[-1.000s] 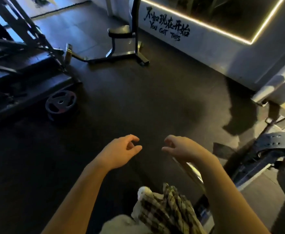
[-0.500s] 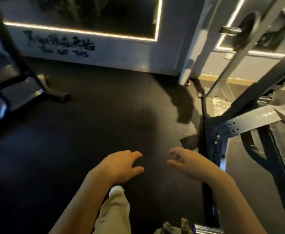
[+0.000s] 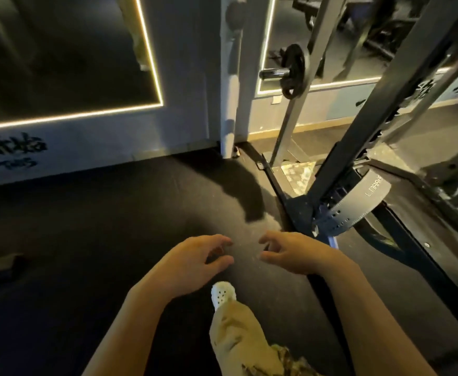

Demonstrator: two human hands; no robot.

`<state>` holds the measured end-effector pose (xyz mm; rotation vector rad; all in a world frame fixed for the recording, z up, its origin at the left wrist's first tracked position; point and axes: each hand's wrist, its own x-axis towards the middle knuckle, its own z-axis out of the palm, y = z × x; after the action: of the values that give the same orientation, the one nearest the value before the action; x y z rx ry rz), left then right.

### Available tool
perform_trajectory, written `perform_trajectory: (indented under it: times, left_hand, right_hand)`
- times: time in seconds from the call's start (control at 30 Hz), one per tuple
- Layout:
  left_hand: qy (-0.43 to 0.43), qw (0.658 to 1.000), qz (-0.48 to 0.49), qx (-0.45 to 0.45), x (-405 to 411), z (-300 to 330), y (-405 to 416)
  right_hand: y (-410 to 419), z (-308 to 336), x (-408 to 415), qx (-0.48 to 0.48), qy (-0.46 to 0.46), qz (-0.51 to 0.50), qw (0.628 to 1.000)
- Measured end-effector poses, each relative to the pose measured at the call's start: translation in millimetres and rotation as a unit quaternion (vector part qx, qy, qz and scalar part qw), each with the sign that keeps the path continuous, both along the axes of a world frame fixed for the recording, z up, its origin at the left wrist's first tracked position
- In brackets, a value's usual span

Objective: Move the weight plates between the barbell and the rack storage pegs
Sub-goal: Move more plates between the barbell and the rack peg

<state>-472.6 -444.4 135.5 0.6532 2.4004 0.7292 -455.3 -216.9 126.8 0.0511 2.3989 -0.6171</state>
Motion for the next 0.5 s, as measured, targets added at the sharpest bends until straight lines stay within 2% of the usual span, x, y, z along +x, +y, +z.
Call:
perform_trajectory:
  times: [0.23, 0.3, 0.4, 0.5]
  left_hand:
    - [0.110, 0.989, 0.096, 0.025, -162, 8, 1]
    - [0.158, 0.980, 0.118, 0.042, -210, 15, 21]
    - [0.207, 0.961, 0.165, 0.073, -268, 23, 53]
    - [0.195, 0.963, 0.167, 0.076, -321, 19, 83]
  right_hand:
    - [-8, -17, -164, -0.087, -0.012, 0.018, 0.996]
    - [5, -10, -211, -0.114, 0.027, 0.001, 0.993]
    - [25, 10, -271, -0.172, 0.168, -0.111, 0.964]
    - [49, 23, -317, -0.249, 0.211, -0.252, 0.911]
